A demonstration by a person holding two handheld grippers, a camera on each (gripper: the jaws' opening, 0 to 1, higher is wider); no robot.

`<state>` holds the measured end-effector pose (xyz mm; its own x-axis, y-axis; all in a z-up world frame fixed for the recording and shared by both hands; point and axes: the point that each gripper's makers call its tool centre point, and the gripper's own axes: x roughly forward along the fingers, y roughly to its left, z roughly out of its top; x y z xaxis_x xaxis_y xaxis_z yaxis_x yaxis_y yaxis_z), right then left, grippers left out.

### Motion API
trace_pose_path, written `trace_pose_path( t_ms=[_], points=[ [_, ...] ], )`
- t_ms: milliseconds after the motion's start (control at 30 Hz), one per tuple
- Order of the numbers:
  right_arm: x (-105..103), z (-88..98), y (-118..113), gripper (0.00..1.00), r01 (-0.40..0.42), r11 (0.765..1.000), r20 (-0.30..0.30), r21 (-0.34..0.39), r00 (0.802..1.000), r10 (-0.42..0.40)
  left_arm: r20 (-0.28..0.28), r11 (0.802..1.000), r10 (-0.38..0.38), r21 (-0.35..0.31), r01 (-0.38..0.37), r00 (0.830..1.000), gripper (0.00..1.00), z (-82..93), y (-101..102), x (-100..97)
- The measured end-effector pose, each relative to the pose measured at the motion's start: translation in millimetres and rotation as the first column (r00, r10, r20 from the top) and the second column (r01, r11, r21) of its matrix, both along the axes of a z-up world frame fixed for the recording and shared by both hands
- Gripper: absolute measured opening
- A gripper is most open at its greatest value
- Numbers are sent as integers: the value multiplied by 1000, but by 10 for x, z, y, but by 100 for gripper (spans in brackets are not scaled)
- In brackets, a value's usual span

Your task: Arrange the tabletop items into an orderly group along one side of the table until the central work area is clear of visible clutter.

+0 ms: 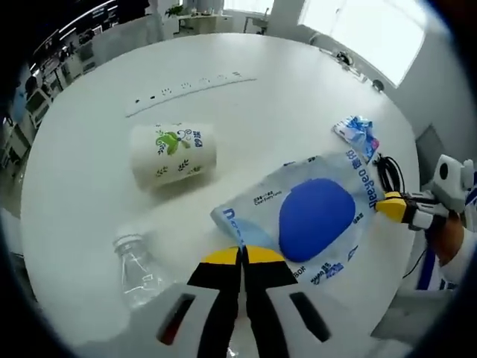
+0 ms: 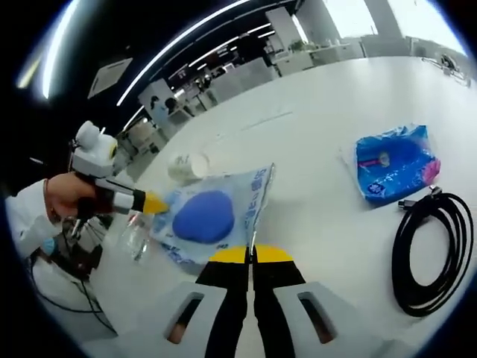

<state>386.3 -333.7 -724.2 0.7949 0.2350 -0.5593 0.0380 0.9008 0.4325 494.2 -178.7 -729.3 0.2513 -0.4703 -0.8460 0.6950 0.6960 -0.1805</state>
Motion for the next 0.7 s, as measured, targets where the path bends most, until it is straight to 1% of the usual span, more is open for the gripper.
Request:
trace_pose_path(
  t_ms=[67,233,333,500,633,700],
  points=[
    [13,37,-28,0,1,1000,8,-6,1000,-1,4,1000,15,-23,-15,1000,0,70,-11,-4],
    [37,149,-71,0,-1,1000,30,-16,1000,2,21,999,24,-49,-23,999,0,193,-26,-34],
    [50,231,-113,0,-3,1000,46,-27,999,4,30,996,44,-79,-42,999,0,283,-47,-50],
    [50,345,-185,0,-3,999,66,-40,998,5,30,993,53,-109,-49,998,0,365,-78,-118],
    [41,432,-245,0,-9,998,79,-60,997,14,35,985,80,-154,-74,996,0,468,-134,-140],
    [35,480,-298,0,-10,998,86,-67,996,16,49,984,75,-164,-66,996,0,523,-177,-167]
  ],
)
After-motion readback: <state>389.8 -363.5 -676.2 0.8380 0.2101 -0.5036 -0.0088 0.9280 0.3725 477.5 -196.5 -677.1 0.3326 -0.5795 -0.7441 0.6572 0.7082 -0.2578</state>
